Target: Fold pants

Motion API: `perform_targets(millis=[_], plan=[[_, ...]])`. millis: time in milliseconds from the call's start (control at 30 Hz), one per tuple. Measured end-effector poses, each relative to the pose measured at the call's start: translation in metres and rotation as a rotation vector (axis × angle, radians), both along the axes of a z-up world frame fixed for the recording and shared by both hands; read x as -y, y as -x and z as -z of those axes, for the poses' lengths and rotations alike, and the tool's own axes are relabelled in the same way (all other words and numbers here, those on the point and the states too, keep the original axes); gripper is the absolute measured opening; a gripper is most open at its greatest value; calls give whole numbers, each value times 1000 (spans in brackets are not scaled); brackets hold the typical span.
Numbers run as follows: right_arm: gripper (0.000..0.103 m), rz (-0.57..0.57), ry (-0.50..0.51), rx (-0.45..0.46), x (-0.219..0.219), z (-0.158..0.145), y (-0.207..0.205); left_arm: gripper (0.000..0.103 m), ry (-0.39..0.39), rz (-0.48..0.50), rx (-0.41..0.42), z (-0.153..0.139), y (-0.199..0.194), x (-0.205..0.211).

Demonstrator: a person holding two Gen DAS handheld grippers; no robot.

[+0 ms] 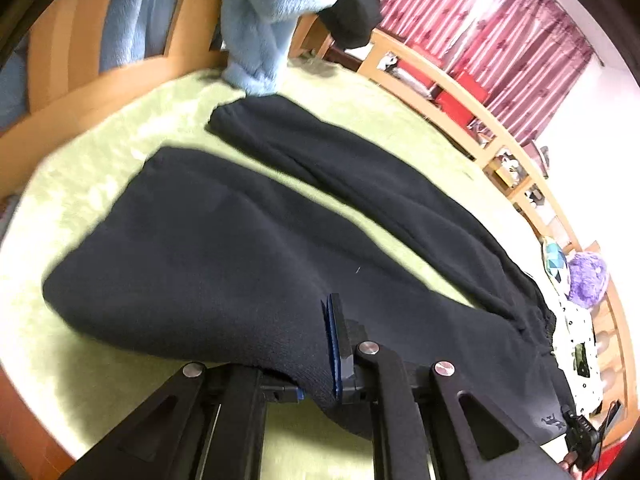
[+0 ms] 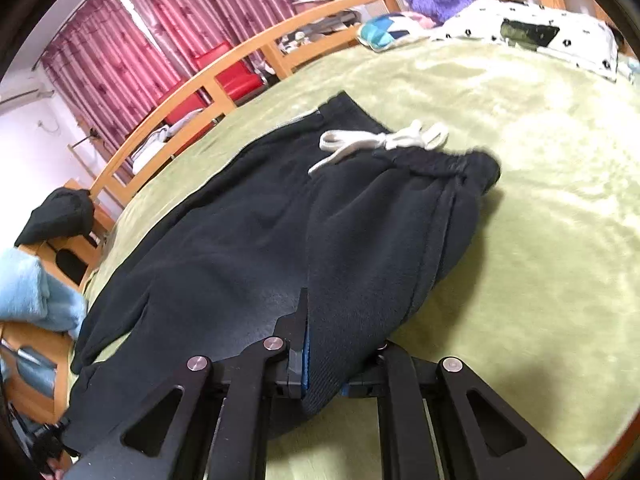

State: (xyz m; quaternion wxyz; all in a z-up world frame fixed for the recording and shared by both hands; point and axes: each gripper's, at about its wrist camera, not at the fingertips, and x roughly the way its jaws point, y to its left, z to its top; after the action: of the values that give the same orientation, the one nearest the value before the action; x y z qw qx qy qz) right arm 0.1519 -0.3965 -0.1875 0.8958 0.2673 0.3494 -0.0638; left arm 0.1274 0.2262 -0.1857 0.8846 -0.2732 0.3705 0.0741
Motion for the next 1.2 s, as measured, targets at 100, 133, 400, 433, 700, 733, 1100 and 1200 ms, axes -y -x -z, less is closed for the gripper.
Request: perform_targets(millis=[100, 133, 400, 433, 700, 733, 1100, 1200], plan=[[10, -37, 20, 28, -2, -21, 18, 9, -12, -2, 37, -22, 14, -3], [10, -53, 33, 37, -4, -28, 21, 9, -21, -4, 48, -28, 17, -5], [10, -121, 92, 95, -28, -71, -24, 9, -89, 5, 106, -69, -22, -2], [10, -127, 96, 101, -30, -76, -37, 9, -92, 1, 116, -74, -32, -1], [10, -136, 152, 120, -42, -104, -158, 9, -105, -48, 157, -95, -135, -12], [10, -134, 155, 120, -43, -105, -176, 9, -110, -54, 158, -96, -152, -12], [29, -166, 167, -22, -65, -36, -326, 16, -161, -40, 53, -56, -303, -1], [40, -191, 161, -101, -68, -12, -326, 45, -174, -13, -24, -48, -313, 8]])
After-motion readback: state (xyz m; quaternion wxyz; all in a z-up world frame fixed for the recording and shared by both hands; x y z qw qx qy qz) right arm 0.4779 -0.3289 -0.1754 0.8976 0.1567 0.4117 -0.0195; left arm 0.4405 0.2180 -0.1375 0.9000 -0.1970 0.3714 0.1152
